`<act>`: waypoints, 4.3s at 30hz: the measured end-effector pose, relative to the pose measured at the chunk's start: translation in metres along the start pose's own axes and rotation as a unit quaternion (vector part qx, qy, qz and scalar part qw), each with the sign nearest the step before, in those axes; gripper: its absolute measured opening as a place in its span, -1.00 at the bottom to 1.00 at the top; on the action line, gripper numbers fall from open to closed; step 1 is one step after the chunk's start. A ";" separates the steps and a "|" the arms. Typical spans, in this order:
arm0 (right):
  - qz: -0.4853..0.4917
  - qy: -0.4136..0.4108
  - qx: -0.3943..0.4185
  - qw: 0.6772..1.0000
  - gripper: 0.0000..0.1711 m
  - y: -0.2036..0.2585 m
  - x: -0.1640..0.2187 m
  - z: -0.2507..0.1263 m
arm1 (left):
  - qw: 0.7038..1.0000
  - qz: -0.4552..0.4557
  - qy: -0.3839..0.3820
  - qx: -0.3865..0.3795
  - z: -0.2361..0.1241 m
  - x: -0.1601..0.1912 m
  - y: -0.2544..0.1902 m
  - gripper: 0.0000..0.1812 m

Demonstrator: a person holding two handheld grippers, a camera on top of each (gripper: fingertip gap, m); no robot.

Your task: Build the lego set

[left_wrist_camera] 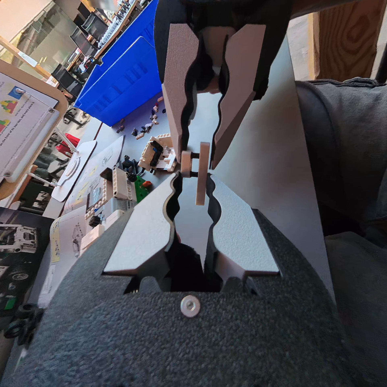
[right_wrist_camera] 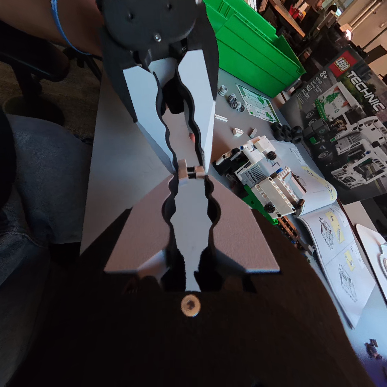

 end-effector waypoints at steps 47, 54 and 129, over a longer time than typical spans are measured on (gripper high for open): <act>0.504 -0.078 -0.128 0.851 -0.93 -0.020 0.018 0.019 | 0.975 0.155 0.055 -0.148 0.010 0.004 -0.005 -0.77; 0.268 0.027 -0.047 0.962 -0.60 -0.018 0.008 0.008 | 0.985 0.108 0.072 -0.112 0.012 0.013 0.000 -0.78; 0.321 0.047 0.185 0.927 -0.76 -0.233 0.115 0.003 | 0.895 -0.426 -0.075 -0.110 -0.033 0.122 0.207 -0.92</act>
Point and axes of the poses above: each gripper's, where its closed fingertips meet, z out along the fingers, x out of its underside, y = z × x across the jaws, the point moved 7 cm from there along -z, back along the fingers, and after that the axes turned 2 degrees about y, right-handed, at the moved point
